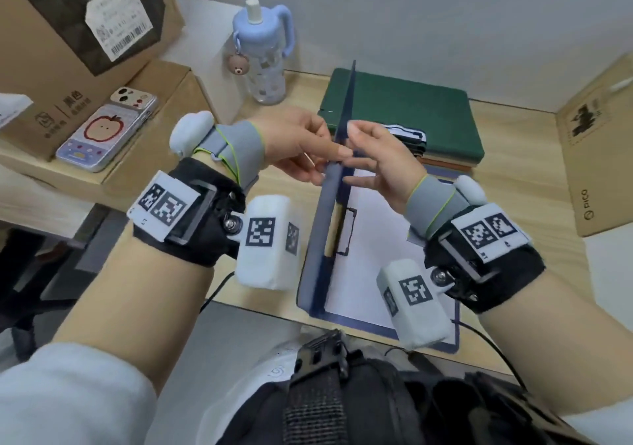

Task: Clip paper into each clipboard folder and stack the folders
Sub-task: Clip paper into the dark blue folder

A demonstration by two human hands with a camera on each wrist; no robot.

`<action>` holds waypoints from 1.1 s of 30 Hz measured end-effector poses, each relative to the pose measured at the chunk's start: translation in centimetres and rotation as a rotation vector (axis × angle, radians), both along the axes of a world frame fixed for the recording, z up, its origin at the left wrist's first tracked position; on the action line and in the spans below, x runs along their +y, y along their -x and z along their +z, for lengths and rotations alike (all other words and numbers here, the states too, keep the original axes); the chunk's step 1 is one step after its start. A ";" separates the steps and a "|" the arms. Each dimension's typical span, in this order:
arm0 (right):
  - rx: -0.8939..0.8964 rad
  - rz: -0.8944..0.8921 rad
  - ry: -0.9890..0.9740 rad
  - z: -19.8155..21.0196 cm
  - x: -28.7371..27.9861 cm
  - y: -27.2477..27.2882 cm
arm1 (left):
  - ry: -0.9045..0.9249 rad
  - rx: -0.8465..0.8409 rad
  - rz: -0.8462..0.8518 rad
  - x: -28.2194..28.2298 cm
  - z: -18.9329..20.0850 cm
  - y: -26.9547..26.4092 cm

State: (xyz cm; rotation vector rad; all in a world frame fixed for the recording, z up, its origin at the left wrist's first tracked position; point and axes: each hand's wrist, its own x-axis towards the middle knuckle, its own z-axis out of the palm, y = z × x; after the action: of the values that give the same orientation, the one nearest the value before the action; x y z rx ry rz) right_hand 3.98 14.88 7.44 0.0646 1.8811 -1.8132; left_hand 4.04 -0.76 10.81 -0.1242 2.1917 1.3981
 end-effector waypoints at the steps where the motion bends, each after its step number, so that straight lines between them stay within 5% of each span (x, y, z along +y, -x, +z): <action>1: 0.016 -0.021 0.010 0.4 0.6 0.0 | -0.008 0.001 -0.033 1.0 -0.1 0.2; 8: 0.041 -0.195 0.008 -0.2 8.2 -1.3 | -0.029 -0.077 -0.247 8.8 -1.8 1.2; 22: -0.213 -0.334 -0.180 -9.1 17.3 -3.7 | 0.123 -0.290 0.292 8.9 -18.0 4.2; 33: -0.299 -0.343 -0.281 -13.3 17.1 -4.2 | -0.002 -0.245 0.351 9.6 -14.3 3.4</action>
State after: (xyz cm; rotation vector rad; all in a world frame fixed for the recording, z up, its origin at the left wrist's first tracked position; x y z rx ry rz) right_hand 8.20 32.01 -5.88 0.7562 1.9742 -1.6169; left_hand 0.66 8.86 -3.46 -0.6710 2.0281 1.4767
